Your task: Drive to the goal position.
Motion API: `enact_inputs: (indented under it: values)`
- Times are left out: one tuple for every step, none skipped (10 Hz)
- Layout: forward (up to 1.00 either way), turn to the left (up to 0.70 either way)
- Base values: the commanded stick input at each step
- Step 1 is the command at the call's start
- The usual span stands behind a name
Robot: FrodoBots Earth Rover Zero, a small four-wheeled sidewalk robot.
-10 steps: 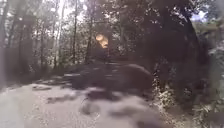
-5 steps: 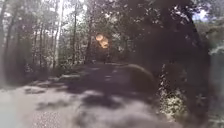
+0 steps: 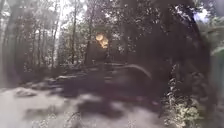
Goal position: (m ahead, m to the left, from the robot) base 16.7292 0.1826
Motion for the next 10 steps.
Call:
enact_inputs:
  values:
    - [0.45,0.0]
    - [0.45,0.0]
    - [0.45,0.0]
    - [0.45,0.0]
    - [0.45,0.0]
    - [0.45,0.0]
    - [0.45,-0.16]
    - [0.45,-0.27]
    - [0.45,-0.27]
    - [0.45,-0.27]
